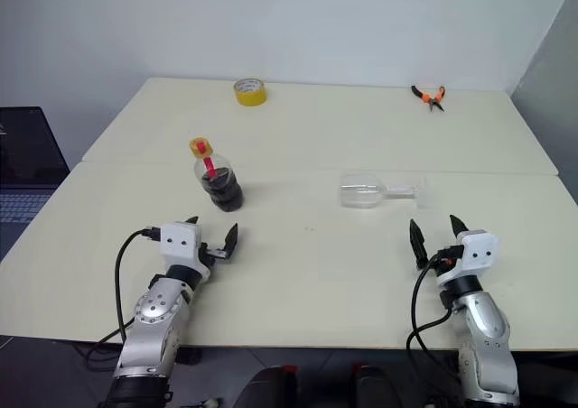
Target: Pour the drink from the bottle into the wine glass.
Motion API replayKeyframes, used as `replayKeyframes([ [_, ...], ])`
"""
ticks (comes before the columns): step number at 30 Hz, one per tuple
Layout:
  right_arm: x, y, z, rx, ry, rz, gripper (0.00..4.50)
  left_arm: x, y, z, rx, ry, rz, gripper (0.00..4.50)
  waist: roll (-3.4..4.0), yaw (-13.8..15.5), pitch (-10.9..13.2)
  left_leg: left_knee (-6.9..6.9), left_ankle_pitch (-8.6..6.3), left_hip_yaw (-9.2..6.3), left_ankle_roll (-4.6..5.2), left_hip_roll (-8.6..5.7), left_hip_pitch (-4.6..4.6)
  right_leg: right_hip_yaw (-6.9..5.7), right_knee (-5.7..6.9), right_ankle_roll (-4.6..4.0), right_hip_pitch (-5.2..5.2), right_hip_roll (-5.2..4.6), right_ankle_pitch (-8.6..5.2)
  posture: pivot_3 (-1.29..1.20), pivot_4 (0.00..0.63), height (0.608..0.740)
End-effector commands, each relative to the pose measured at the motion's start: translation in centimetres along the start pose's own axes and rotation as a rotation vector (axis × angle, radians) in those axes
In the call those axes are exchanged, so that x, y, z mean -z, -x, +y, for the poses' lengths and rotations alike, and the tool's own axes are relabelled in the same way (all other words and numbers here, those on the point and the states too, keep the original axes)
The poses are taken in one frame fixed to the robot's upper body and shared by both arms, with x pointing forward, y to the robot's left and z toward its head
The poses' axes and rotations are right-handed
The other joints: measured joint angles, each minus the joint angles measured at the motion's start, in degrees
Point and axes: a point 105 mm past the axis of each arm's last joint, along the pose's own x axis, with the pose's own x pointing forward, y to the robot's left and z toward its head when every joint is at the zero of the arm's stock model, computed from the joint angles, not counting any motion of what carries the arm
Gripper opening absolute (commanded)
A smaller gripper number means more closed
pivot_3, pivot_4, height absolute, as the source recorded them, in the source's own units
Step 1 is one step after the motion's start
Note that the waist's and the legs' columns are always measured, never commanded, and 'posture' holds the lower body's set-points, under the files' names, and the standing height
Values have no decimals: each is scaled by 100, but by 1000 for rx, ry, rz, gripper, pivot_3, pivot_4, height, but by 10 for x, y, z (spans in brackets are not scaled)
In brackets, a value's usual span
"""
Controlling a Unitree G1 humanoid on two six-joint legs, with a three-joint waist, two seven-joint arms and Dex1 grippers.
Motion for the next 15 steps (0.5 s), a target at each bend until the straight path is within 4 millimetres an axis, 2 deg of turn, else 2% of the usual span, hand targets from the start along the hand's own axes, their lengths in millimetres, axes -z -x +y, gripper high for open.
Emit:
replayKeyframes([
  [1, -19, 2, 27, -167, 18, -38, 4500, -14, 1, 24, -95, 8, -51, 4468, 0, 0, 0, -1, 0, 0, 0, 0, 0, 0, 0, 0, 0, 0, 0, 0, 150, 740],
  [6, -27, 9, 62, -378, 39, -12, 4500, -19, -8, 17, -67, 17, -71, 4468, -1, 1, 0, 1, 0, -6, 0, -1, -1, -4, -3, 0, 3, 0, 0, 0, 150, 740],
  [15, -46, 13, 94, -626, 25, 16, 4500, -26, -26, -5, 40, 0, -75, 4468, -6, 3, 3, 2, 0, -11, 0, -2, -2, -9, -8, 1, 6, 1, 0, 0, 150, 740],
])
